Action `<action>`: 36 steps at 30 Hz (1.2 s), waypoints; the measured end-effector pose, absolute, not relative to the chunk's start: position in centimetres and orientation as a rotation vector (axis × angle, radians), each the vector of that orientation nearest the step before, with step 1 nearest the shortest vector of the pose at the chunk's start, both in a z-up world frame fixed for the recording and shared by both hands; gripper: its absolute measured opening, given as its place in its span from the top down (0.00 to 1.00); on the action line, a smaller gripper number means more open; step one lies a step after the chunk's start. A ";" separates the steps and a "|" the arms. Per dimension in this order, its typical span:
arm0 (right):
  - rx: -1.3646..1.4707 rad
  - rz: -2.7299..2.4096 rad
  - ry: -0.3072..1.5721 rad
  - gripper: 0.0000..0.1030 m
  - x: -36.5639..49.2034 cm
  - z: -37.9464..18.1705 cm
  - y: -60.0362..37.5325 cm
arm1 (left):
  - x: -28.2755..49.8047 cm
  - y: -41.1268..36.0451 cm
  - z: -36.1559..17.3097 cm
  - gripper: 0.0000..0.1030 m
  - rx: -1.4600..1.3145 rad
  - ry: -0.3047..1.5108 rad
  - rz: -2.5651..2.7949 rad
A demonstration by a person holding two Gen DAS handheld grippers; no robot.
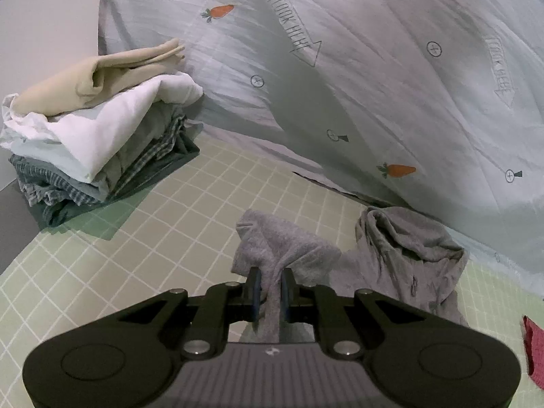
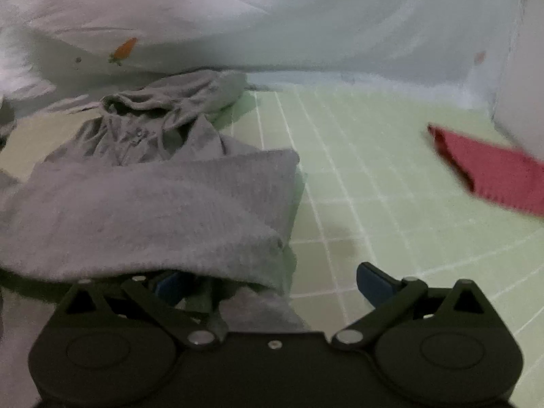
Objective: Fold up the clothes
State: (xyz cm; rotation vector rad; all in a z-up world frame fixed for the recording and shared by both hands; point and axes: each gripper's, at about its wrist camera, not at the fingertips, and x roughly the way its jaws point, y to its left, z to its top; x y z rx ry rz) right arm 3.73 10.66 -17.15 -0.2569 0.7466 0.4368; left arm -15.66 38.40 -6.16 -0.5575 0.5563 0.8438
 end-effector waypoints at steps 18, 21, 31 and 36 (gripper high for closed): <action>-0.250 0.370 0.839 0.00 2.4 -17.2 7.0 | -13.2 35.6 -5.9 0.87 -0.554 0.571 0.707; -0.246 0.366 0.831 0.00 2.0 -16.8 6.6 | -11.6 34.1 -5.7 0.87 -0.569 0.566 0.616; -0.261 0.350 0.794 0.00 1.7 -15.8 6.3 | -7.5 30.2 -8.2 0.33 -0.497 0.755 0.453; -0.286 0.399 0.724 0.00 1.0 -14.5 8.4 | -9.2 31.5 -9.7 0.26 -0.498 0.808 0.536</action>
